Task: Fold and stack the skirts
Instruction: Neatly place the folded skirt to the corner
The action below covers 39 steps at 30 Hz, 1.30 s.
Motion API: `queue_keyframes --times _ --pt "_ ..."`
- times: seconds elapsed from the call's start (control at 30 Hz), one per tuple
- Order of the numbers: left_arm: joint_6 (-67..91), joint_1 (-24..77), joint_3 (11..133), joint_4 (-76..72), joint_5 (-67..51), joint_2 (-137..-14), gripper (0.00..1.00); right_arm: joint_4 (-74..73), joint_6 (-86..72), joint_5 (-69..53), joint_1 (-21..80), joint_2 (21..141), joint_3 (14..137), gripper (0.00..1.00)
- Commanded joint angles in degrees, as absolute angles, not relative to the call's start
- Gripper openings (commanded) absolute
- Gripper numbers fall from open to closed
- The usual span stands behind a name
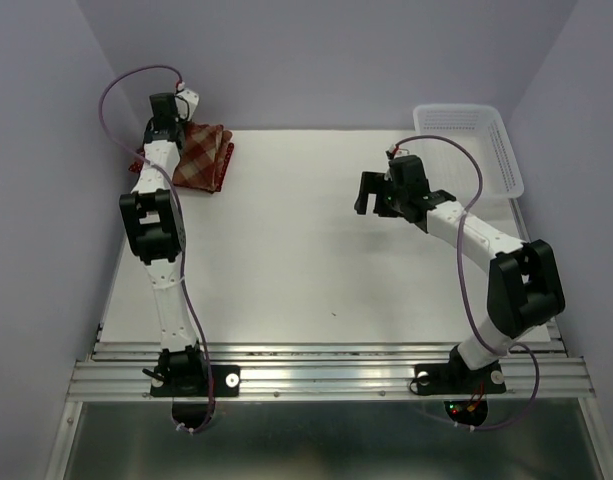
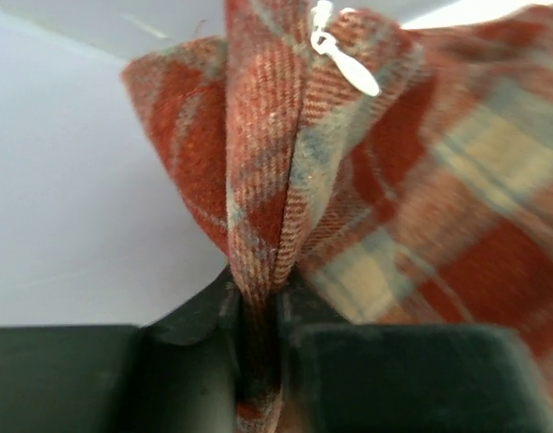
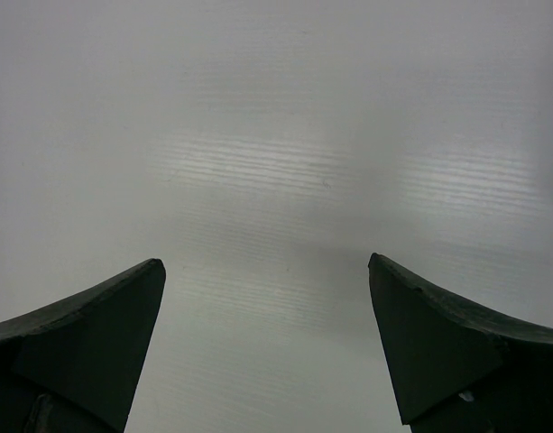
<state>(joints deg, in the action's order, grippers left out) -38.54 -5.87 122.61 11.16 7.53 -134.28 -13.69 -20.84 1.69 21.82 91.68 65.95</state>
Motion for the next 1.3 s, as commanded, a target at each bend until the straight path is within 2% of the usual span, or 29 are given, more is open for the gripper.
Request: queue_keyframes --times 0.0,0.03,0.07,0.1,0.27,0.43,0.53,0.7,0.83,0.87,1.07,1.27 --pt "-34.1 -6.1 129.6 -1.7 12.2 -134.4 0.43 -15.6 -21.2 1.8 22.1 93.8 70.0 1.0" --pt "-33.8 -6.1 130.2 -2.3 12.2 -135.0 0.74 -15.7 -21.1 1.8 22.1 94.7 70.4 1.0" --pt "-33.8 -6.1 131.2 -2.6 11.9 -136.0 0.95 -16.0 -21.1 1.8 22.1 95.0 70.7 1.0" --pt "-33.7 -6.1 131.5 -2.8 12.1 -136.3 0.99 -16.1 -21.1 1.8 22.1 95.3 71.1 1.0" --pt "-32.5 -6.1 131.7 -7.3 18.4 -136.8 0.99 -16.5 -21.1 1.5 22.1 96.0 72.1 1.0" --pt "-29.2 -5.9 132.1 -6.9 18.7 -133.7 0.99 -16.4 -20.7 0.9 22.1 95.9 72.2 1.0" --pt "-26.2 -5.0 132.0 -4.1 17.9 -131.3 0.99 -16.4 -20.6 0.6 22.1 95.3 72.4 1.0" --pt "-15.7 -3.2 128.2 5.8 13.9 -120.5 0.99 -14.9 -22.0 6.8 22.1 90.7 70.8 1.0" --pt "3.8 -3.0 113.8 7.0 4.7 -105.4 0.99 -9.7 -20.6 5.4 22.1 84.0 63.8 1.0" --pt "7.3 -2.9 105.4 6.3 3.2 -98.5 0.99 -6.5 -21.0 5.2 22.1 80.6 62.0 1.0" --pt "26.9 -0.4 72.0 5.6 11.2 -74.1 0.99 1.3 -24.3 12.3 22.1 69.0 48.2 1.0" --pt "31.8 -0.4 63.8 17.6 14.8 -64.4 0.99 1.9 -22.0 15.9 22.1 61.8 41.0 1.0"
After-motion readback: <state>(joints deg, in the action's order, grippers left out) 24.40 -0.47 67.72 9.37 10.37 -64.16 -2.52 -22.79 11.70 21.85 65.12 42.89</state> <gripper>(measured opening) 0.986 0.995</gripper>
